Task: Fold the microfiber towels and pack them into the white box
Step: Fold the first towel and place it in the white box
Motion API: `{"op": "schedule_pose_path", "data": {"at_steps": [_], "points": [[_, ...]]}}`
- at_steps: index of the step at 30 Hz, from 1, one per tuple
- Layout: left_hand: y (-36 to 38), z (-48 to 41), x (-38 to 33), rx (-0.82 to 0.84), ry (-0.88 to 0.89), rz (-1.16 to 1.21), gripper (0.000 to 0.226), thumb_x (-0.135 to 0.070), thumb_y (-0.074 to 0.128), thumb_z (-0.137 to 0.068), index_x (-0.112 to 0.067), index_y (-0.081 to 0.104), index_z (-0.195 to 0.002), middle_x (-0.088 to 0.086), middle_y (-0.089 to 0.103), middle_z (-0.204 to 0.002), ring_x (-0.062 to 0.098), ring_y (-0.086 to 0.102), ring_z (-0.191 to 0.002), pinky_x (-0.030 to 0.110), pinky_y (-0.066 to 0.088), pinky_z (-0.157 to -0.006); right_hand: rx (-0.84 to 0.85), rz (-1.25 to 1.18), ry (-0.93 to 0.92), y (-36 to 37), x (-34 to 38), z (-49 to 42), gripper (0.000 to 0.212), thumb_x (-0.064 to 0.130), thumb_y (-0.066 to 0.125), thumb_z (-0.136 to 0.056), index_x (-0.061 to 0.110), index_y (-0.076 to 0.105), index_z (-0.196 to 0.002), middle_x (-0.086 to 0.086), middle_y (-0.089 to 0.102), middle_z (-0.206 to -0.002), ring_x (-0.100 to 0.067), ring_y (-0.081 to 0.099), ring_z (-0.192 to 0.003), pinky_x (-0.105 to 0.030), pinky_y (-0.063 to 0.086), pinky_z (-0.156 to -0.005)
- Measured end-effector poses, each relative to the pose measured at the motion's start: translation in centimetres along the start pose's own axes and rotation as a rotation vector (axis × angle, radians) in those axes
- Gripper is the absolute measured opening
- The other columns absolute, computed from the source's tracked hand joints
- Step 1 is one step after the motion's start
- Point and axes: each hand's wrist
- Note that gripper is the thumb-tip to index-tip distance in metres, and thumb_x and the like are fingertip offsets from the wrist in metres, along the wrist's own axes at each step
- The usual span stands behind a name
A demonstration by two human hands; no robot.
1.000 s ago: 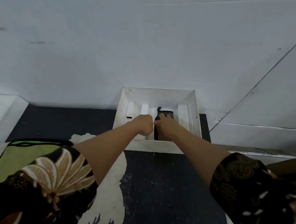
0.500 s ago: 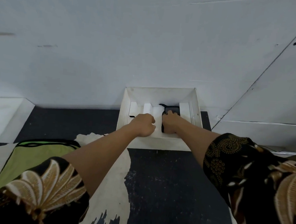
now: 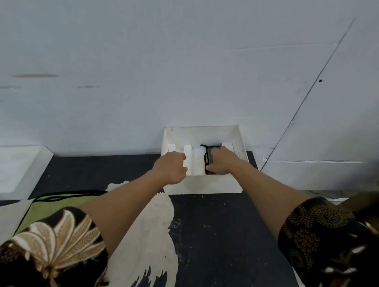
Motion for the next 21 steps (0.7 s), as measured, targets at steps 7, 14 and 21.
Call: {"op": "schedule_pose_path", "data": {"at_steps": [7, 14, 21], "points": [[-0.8, 8.1, 4.5, -0.047, 0.042, -0.01, 0.049, -0.03, 0.055, -0.094, -0.015, 0.047, -0.139, 0.006, 0.054, -0.131, 0.025, 0.056, -0.113, 0.037, 0.049, -0.091, -0.123, -0.074, 0.123, 2.0, 5.8, 8.6, 0.066, 0.043, 0.061, -0.092, 0.009, 0.037, -0.143, -0.016, 0.039, -0.143, -0.033, 0.05, -0.121, -0.045, 0.046, -0.1], [0.5, 16.7, 10.9, -0.06, -0.008, -0.044, 0.057, -0.038, 0.055, -0.093, -0.017, 0.039, -0.145, 0.007, 0.047, -0.141, 0.027, 0.05, -0.124, 0.041, 0.044, -0.099, -0.216, -0.057, 0.129, 7.7, 13.8, 14.3, 0.071, 0.052, 0.055, -0.093, 0.016, 0.029, -0.148, -0.016, 0.031, -0.15, -0.037, 0.037, -0.132, -0.049, 0.035, -0.107], [2.7, 22.1, 16.9, -0.059, -0.114, -0.028, 0.052, -0.052, 0.049, -0.093, -0.016, 0.052, -0.13, 0.006, 0.055, -0.131, 0.028, 0.055, -0.116, 0.039, 0.049, -0.087, -0.262, -0.083, 0.04, 12.6, 20.2, 16.4, 0.073, 0.055, 0.057, -0.091, 0.019, 0.031, -0.148, -0.014, 0.028, -0.152, -0.038, 0.031, -0.137, -0.051, 0.03, -0.11]]}}
Point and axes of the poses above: each hand's wrist, its own z-axis away from the middle knuckle, its own y-axis out of the palm, x = y × z
